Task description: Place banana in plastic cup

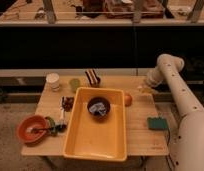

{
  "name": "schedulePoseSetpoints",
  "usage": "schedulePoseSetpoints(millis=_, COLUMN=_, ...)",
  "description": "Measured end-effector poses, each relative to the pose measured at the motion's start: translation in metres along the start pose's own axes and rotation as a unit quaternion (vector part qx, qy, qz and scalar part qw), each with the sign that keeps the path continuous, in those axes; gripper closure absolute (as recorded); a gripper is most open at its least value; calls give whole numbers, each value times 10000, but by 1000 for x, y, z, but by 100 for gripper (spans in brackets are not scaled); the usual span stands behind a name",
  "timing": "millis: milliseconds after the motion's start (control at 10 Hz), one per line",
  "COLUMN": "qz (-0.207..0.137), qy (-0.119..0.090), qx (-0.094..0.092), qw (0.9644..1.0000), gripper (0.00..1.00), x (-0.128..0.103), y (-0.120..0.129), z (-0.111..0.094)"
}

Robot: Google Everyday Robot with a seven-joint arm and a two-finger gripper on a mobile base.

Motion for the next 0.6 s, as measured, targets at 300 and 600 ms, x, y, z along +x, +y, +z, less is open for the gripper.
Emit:
schedulePoseSetpoints(millis=300, qz=-166, qy=-488, qx=261, qw=9983, gripper=100, x=-35, y=-13, z=-61)
schedulePoseSetpoints(millis=600, qz=-424, qy=-1089, qx=487, qw=9920, gripper=100, x=-87, y=-17, z=-122)
